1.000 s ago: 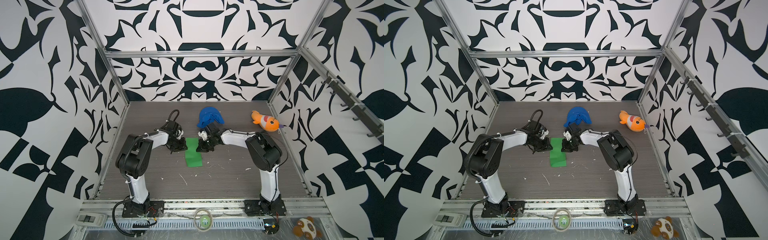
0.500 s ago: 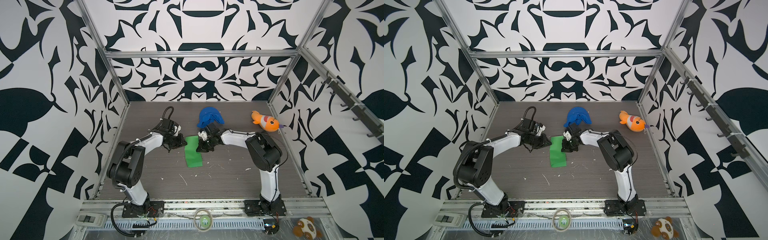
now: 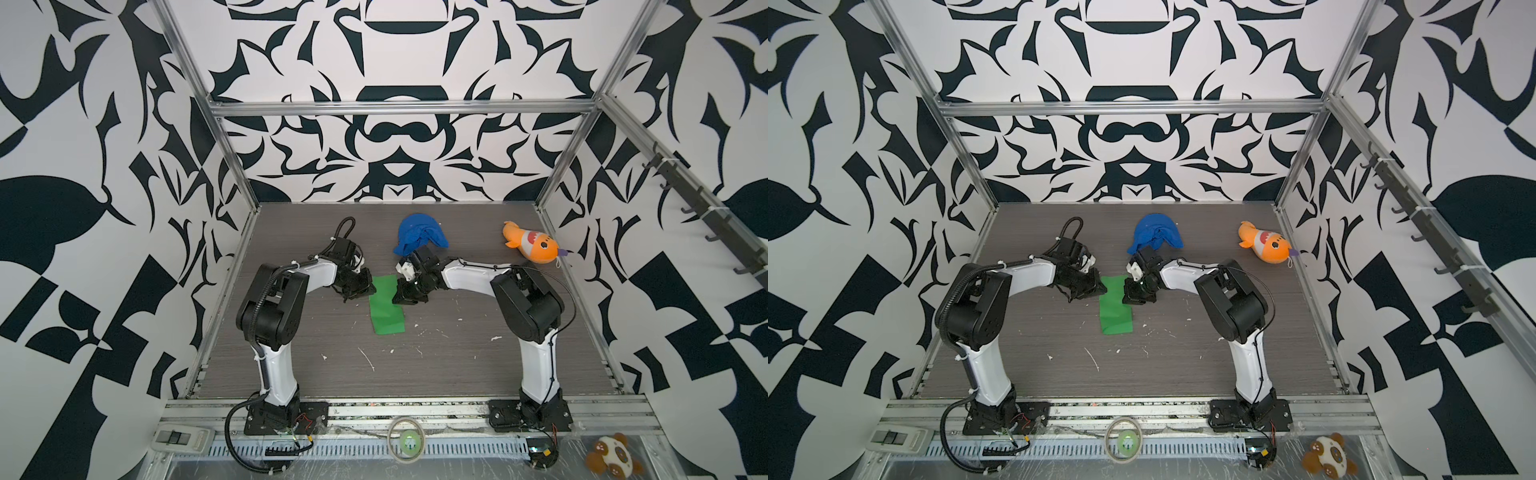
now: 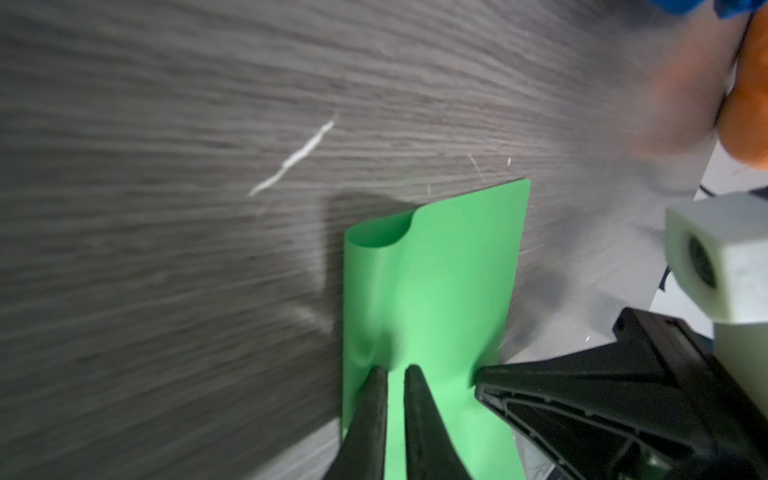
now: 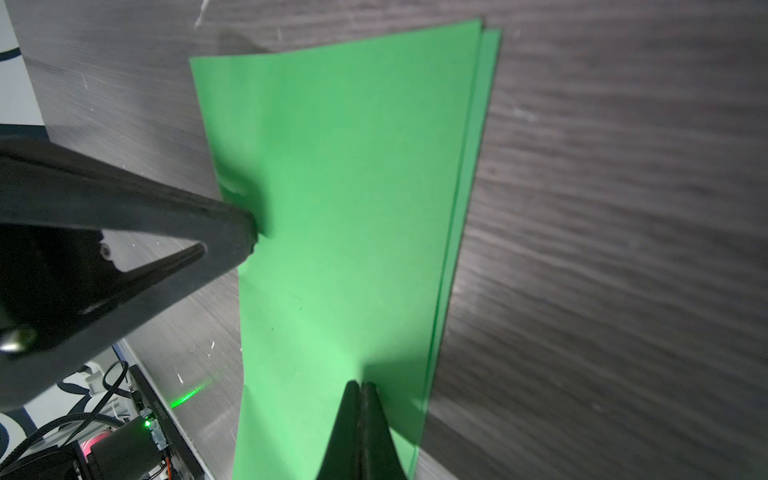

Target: Fold a paper plane with a square sheet of paper (pick it up from the middle)

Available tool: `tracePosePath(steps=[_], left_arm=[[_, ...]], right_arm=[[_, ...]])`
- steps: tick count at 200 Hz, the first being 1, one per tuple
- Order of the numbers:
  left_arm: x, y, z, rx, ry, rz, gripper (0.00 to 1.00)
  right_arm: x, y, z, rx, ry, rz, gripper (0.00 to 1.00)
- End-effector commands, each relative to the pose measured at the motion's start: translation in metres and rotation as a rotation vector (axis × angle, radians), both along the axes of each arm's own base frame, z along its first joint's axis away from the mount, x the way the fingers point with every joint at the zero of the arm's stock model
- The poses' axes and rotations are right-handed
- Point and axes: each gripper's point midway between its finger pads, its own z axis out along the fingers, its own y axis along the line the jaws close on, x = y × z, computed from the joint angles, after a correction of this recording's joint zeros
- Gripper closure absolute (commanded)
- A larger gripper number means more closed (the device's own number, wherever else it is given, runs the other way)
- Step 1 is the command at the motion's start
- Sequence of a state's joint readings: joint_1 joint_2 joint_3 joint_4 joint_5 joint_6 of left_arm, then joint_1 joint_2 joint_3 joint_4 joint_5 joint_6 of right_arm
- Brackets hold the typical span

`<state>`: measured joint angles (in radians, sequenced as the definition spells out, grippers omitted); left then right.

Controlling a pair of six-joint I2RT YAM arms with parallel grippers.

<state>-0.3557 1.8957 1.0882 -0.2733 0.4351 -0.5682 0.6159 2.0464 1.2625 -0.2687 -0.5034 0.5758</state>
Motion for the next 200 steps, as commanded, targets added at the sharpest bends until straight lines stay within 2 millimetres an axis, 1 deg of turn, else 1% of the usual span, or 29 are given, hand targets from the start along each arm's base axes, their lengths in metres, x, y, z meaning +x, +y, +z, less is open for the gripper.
tracePosePath(steps=[1, 13, 29, 40, 51, 71, 85, 102, 112, 124, 154, 179, 200], left_arm=[[-0.002, 0.027, -0.022, 0.102, 0.068, 0.094, 0.86], [-0.001, 0.038, -0.024, 0.142, 0.085, 0.126, 0.85], [0.001, 0.05, -0.023, 0.168, 0.097, 0.158, 0.85], [0.004, 0.051, -0.018, 0.157, 0.089, 0.162, 0.85], [0.009, 0.046, -0.009, 0.134, 0.072, 0.151, 0.85], [0.019, 0.032, 0.017, 0.062, 0.003, 0.116, 0.85], [0.021, 0.022, 0.033, 0.033, -0.051, 0.095, 0.85], [0.018, 0.01, 0.04, -0.005, -0.076, 0.071, 0.85], [0.016, 0.003, 0.039, -0.018, -0.076, 0.055, 0.85], [0.017, -0.001, 0.037, -0.017, -0.072, 0.046, 0.85], [0.024, -0.003, 0.023, 0.002, -0.036, 0.043, 0.85], [0.029, 0.004, 0.01, 0.062, -0.012, 0.061, 0.85], [0.031, 0.021, -0.004, 0.161, 0.007, 0.099, 0.85]], right_arm=[[-0.043, -0.074, -0.089, -0.372, 0.158, -0.053, 0.95], [-0.043, -0.074, -0.09, -0.374, 0.158, -0.052, 0.95], [-0.043, -0.075, -0.089, -0.375, 0.156, -0.055, 0.95], [-0.043, -0.075, -0.089, -0.375, 0.155, -0.055, 0.96], [-0.042, -0.075, -0.088, -0.375, 0.152, -0.055, 0.96], [-0.042, -0.075, -0.088, -0.375, 0.153, -0.057, 0.96], [-0.042, -0.075, -0.088, -0.375, 0.153, -0.059, 0.96], [-0.042, -0.075, -0.089, -0.375, 0.153, -0.059, 0.96], [-0.042, -0.075, -0.089, -0.374, 0.153, -0.059, 0.96], [-0.043, -0.076, -0.09, -0.376, 0.155, -0.06, 0.96], [-0.045, -0.076, -0.091, -0.378, 0.157, -0.058, 0.96], [-0.045, -0.076, -0.092, -0.376, 0.158, -0.059, 0.96], [-0.045, -0.077, -0.092, -0.377, 0.159, -0.06, 0.96]])
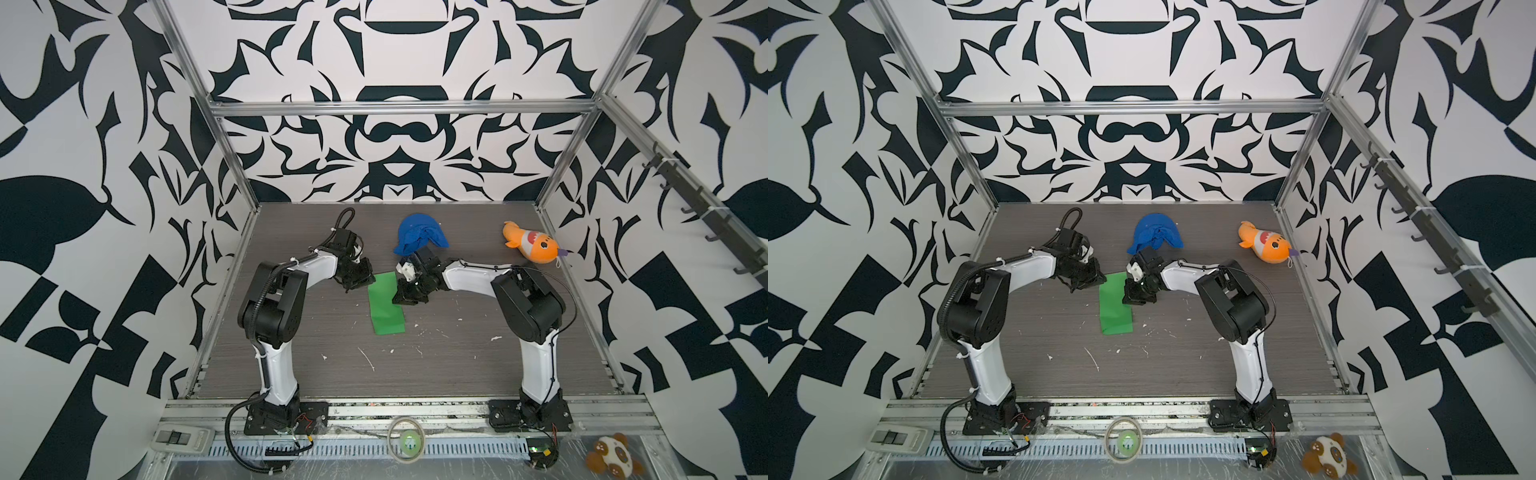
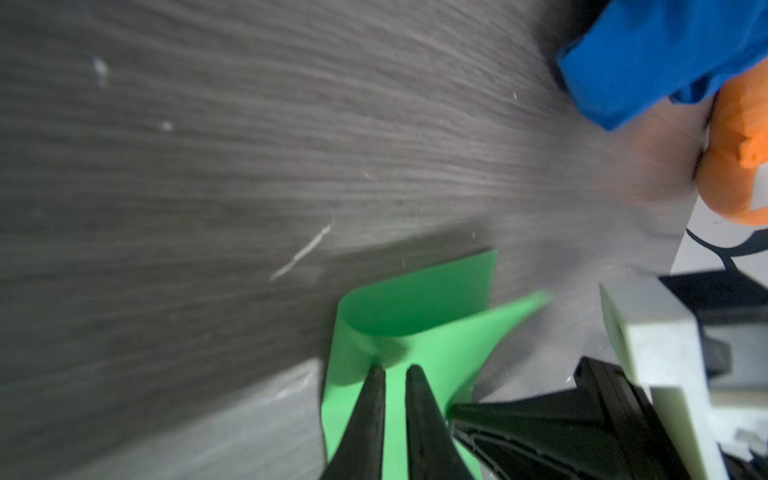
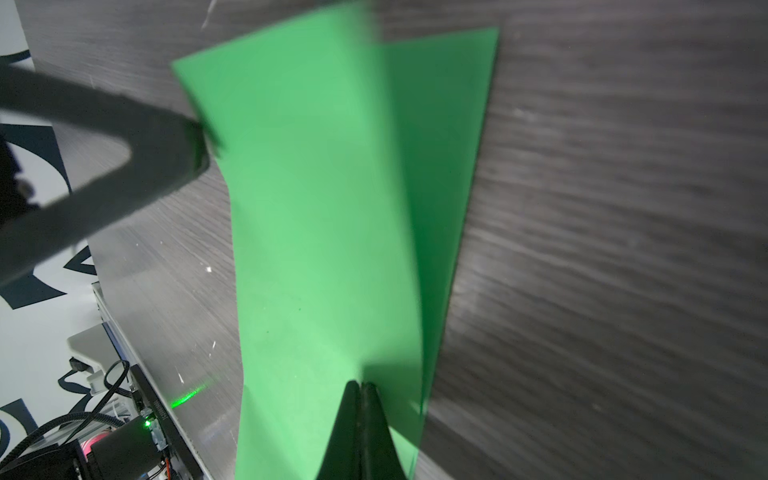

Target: Fold a paper plane with a square sheet of paper (pick it up from the middle)

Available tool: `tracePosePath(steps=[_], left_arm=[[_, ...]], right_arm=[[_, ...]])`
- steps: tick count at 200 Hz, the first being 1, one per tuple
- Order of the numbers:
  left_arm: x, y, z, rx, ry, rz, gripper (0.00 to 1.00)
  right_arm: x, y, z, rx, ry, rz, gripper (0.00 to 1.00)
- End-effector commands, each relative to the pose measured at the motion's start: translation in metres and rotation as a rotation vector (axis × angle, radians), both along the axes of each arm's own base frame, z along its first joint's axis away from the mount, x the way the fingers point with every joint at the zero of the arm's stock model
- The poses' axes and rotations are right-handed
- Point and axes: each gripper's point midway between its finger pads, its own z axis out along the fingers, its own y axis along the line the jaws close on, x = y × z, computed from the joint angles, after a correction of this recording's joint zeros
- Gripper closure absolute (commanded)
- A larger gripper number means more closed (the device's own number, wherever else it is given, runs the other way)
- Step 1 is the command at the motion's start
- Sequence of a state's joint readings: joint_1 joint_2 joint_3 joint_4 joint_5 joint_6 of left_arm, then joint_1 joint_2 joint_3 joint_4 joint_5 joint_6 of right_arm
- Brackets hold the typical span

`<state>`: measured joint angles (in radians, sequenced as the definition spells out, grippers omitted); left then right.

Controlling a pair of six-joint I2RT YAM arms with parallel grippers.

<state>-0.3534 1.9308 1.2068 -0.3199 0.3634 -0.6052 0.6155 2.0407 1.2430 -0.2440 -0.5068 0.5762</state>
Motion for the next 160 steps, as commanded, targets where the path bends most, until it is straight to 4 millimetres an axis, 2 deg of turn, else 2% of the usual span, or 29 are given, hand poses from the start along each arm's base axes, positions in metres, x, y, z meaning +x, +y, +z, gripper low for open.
tracePosePath(steps=[1, 23, 44, 68, 83, 103, 121, 138, 160], left_arm=[[-0.001, 0.021, -0.019, 0.124, 0.049, 0.044, 0.85], [-0.003, 0.034, -0.033, 0.202, 0.075, 0.065, 0.85], [-0.002, 0.041, -0.034, 0.234, 0.072, 0.087, 0.85], [0.002, 0.057, -0.023, 0.292, 0.048, 0.131, 0.85], [0.003, 0.06, -0.006, 0.281, 0.021, 0.146, 0.85], [-0.006, 0.043, 0.024, 0.167, -0.016, 0.129, 0.83], [-0.028, 0.016, 0.045, 0.042, -0.029, 0.111, 0.83], [-0.057, -0.007, 0.049, -0.033, -0.005, 0.102, 0.83], [-0.093, -0.026, 0.039, -0.068, 0.05, 0.1, 0.83]], right_arm=[[-0.044, -0.076, -0.091, -0.386, 0.166, -0.062, 0.96], [-0.043, -0.077, -0.09, -0.386, 0.161, -0.061, 0.96], [-0.044, -0.078, -0.089, -0.389, 0.161, -0.063, 0.96], [-0.045, -0.078, -0.089, -0.39, 0.159, -0.065, 0.96], [-0.045, -0.079, -0.089, -0.39, 0.159, -0.068, 0.96], [-0.045, -0.079, -0.089, -0.389, 0.158, -0.07, 0.96], [-0.045, -0.078, -0.088, -0.388, 0.158, -0.072, 0.96], [-0.045, -0.078, -0.089, -0.389, 0.159, -0.073, 0.96], [-0.045, -0.078, -0.09, -0.39, 0.162, -0.072, 0.96]])
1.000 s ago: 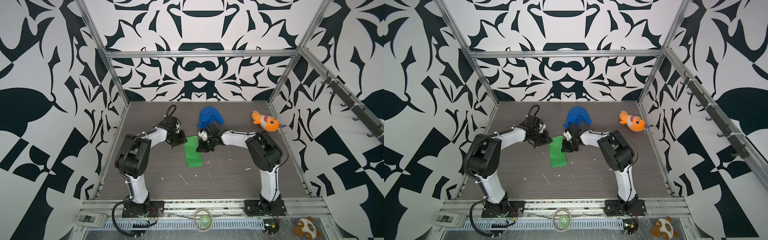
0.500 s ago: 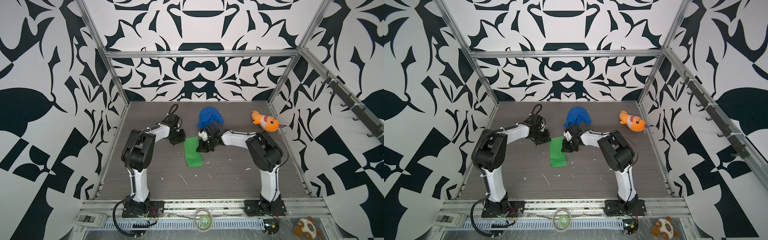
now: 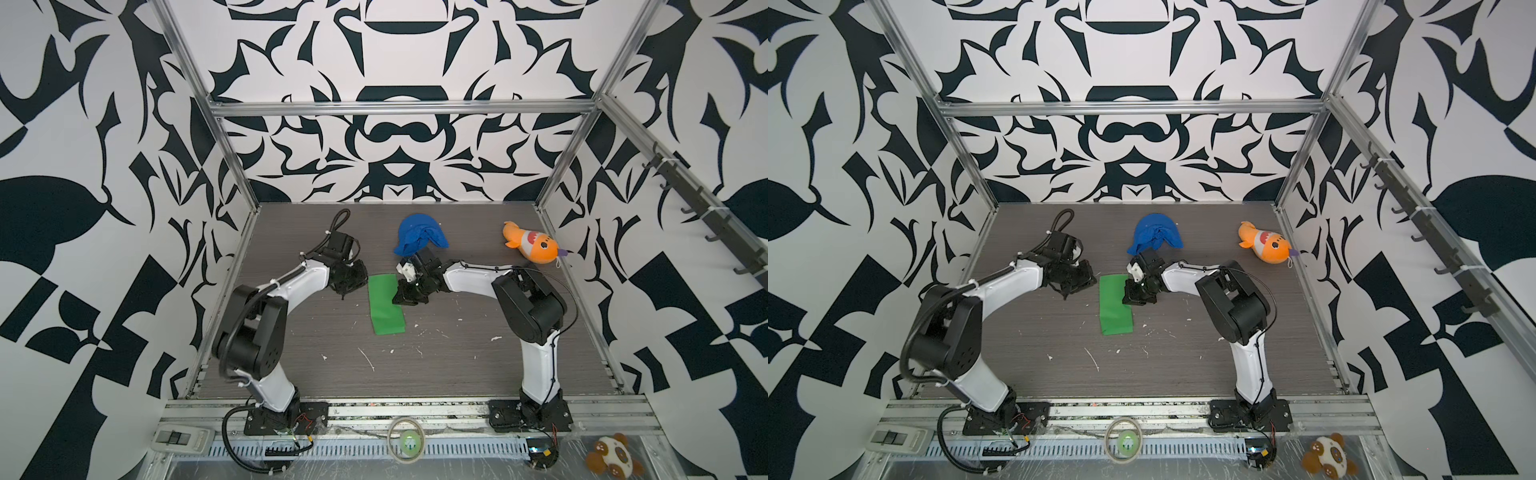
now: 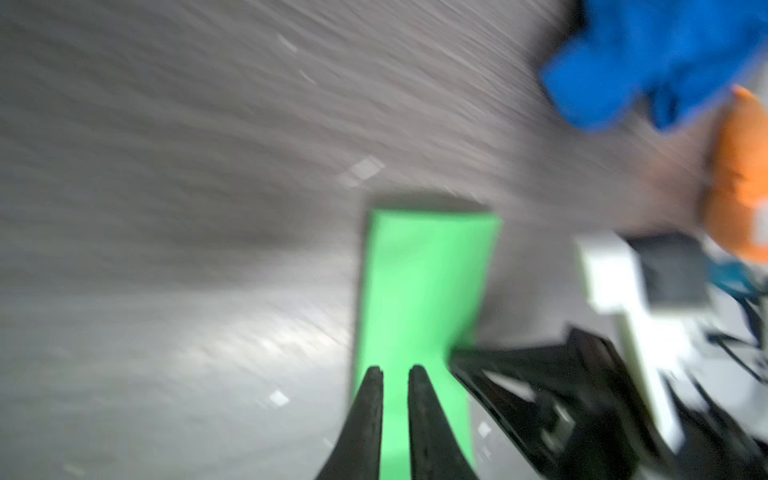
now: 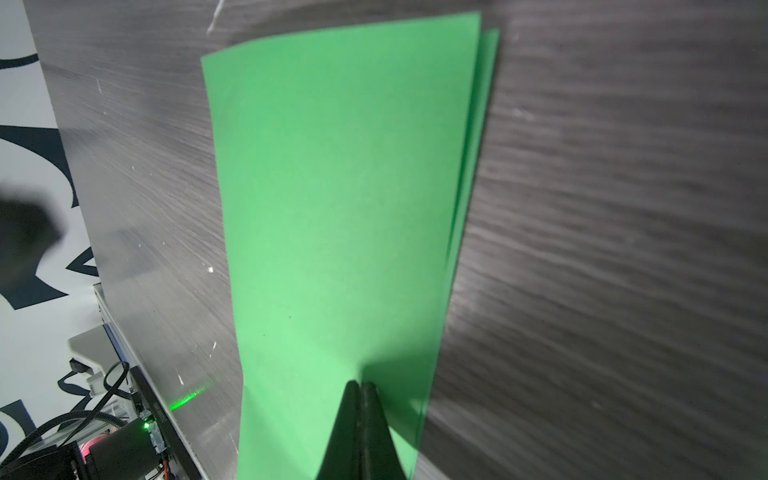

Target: Fold a paper plane with a square sheet of paper (pick it up from the middle)

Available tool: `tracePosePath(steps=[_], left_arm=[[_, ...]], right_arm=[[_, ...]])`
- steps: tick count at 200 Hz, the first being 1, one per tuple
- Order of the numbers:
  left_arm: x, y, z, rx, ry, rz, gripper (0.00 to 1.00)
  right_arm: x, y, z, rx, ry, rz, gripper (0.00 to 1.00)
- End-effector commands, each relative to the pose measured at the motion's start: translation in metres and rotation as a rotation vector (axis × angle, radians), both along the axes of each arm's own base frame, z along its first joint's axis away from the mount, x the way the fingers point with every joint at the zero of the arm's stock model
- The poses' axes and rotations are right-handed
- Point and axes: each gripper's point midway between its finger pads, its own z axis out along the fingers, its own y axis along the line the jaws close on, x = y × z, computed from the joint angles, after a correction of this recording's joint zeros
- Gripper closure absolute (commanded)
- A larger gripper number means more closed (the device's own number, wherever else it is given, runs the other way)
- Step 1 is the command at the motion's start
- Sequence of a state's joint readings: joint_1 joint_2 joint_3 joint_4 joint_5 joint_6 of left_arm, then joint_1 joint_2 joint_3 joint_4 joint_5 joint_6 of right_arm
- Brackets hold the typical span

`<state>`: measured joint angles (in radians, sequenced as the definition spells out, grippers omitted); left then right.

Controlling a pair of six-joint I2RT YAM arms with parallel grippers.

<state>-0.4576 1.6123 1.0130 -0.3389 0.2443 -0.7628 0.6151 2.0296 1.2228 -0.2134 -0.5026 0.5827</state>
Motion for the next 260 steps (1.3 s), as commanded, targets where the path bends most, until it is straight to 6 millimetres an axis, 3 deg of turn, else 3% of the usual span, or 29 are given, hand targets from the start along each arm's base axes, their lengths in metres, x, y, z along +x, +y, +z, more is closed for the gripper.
tracePosePath(steps=[1, 31, 107, 172, 191, 218, 260], left_arm=[[-0.039, -0.024, -0.013, -0.086, 0.106, 0.017, 0.83], [-0.073, -0.019, -0.036, -0.003, 0.188, 0.013, 0.83], [-0.107, 0.003, -0.078, 0.11, 0.316, 0.032, 0.84], [-0.135, 0.029, -0.087, 0.2, 0.381, 0.032, 0.83], [-0.127, 0.034, -0.069, 0.175, 0.34, 0.038, 0.82], [-0.096, 0.034, -0.029, 0.059, 0.211, 0.063, 0.79], [-0.041, 0.035, 0.008, -0.084, 0.066, 0.088, 0.78]], right_arm=[[-0.046, -0.078, -0.091, -0.398, 0.18, -0.067, 0.96], [-0.046, -0.079, -0.09, -0.404, 0.176, -0.062, 0.96], [-0.046, -0.08, -0.091, -0.413, 0.175, -0.07, 0.96], [-0.046, -0.081, -0.091, -0.419, 0.174, -0.063, 0.96], [-0.043, -0.082, -0.091, -0.429, 0.158, -0.052, 0.96], [-0.027, -0.08, -0.083, -0.43, 0.088, 0.019, 0.96], [-0.003, -0.06, -0.064, -0.384, -0.071, 0.358, 0.96]])
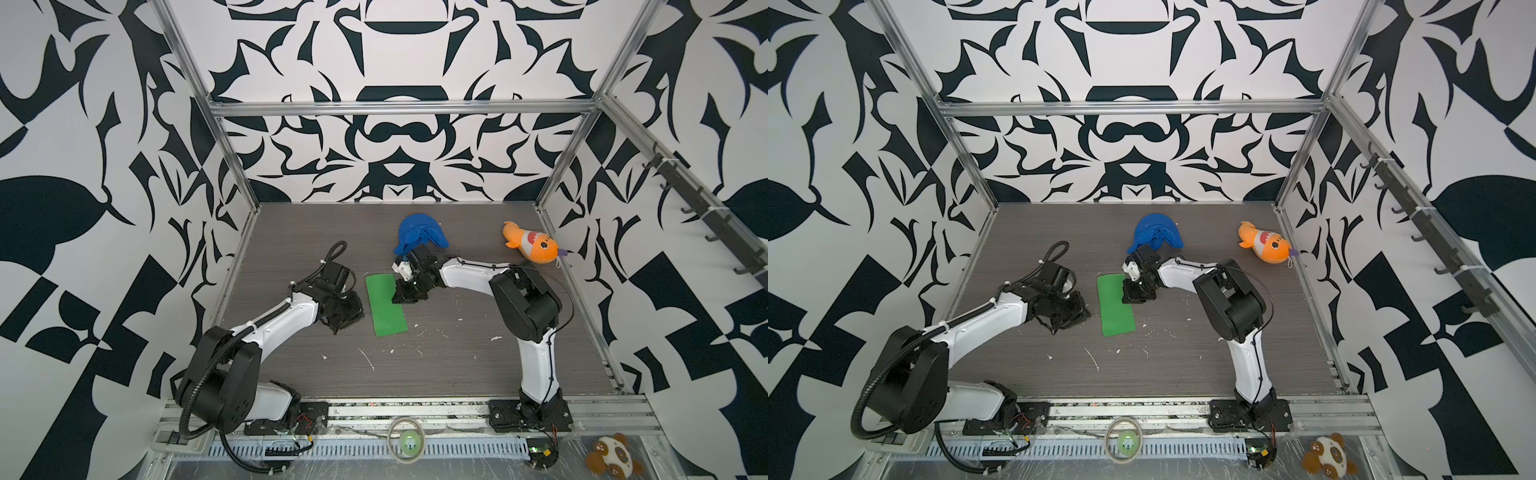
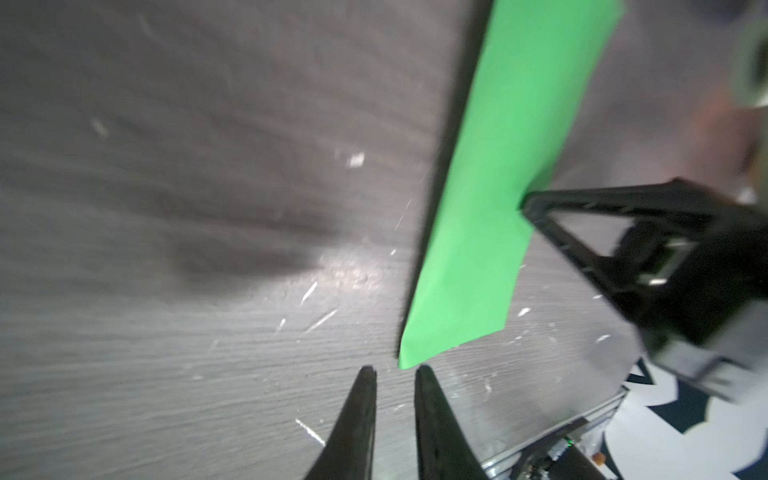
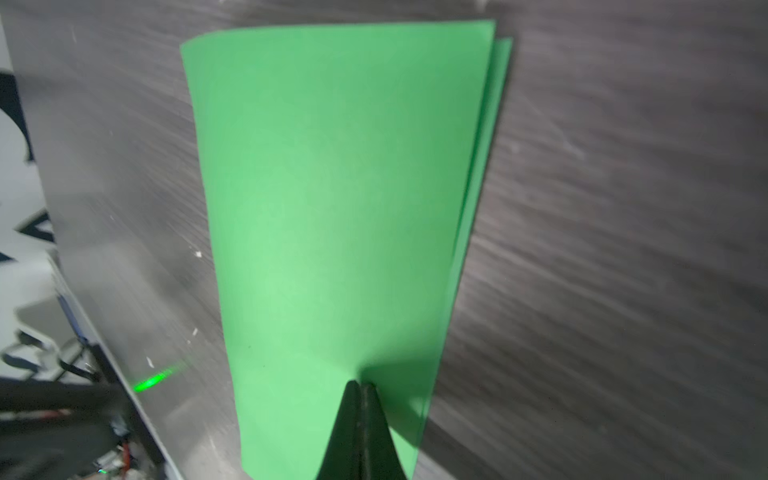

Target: Fold a paper plane with a square sheet of paper (pick it up from the middle)

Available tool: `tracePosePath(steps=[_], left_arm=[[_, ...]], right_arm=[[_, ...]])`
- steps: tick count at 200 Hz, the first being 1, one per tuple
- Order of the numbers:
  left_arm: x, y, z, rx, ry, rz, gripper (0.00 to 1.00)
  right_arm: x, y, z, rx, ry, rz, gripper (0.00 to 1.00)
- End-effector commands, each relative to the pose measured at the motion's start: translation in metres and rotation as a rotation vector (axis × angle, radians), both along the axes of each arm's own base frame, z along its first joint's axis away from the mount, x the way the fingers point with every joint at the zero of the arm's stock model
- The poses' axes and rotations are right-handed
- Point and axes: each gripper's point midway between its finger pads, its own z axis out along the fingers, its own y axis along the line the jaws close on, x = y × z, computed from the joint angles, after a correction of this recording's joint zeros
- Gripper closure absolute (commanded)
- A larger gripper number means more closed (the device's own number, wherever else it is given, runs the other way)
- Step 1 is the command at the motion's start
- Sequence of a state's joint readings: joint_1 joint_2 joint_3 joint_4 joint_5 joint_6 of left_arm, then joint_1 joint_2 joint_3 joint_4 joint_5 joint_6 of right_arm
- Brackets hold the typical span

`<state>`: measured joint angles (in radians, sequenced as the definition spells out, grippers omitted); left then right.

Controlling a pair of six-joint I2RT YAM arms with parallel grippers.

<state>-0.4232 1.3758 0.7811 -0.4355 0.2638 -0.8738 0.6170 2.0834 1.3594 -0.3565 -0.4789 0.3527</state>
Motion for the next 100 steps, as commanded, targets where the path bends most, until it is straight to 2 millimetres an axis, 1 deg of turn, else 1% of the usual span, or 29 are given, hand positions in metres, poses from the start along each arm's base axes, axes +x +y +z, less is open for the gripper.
tracePosePath(steps=[1, 16, 28, 35, 43, 55, 73, 100], left_arm=[[0.028, -0.008, 0.022, -0.078, -0.086, -0.024, 0.78], [0.044, -0.02, 0.028, -0.118, -0.125, -0.061, 0.79], [0.054, -0.031, 0.027, -0.156, -0.136, -0.089, 0.79], [0.061, -0.035, 0.026, -0.169, -0.147, -0.105, 0.79], [0.066, -0.038, 0.022, -0.169, -0.146, -0.117, 0.8], [0.072, -0.041, 0.016, -0.162, -0.141, -0.128, 0.8], [0.077, -0.041, 0.002, -0.138, -0.114, -0.135, 0.83], [0.078, -0.042, -0.019, -0.119, -0.078, -0.154, 0.84]], right_arm=[[-0.013, -0.064, -0.067, -0.333, 0.0, 0.173, 0.96], [-0.007, -0.059, -0.061, -0.303, -0.044, 0.273, 0.96], [-0.002, -0.055, -0.056, -0.286, -0.078, 0.337, 0.96], [0.001, -0.05, -0.049, -0.246, -0.086, 0.357, 0.96], [0.004, -0.044, -0.043, -0.215, -0.104, 0.388, 0.96], [0.012, -0.04, -0.035, -0.216, -0.12, 0.395, 0.95], [0.016, -0.036, -0.026, -0.199, -0.111, 0.416, 0.95], [0.013, -0.032, -0.026, -0.172, -0.099, 0.425, 0.95]])
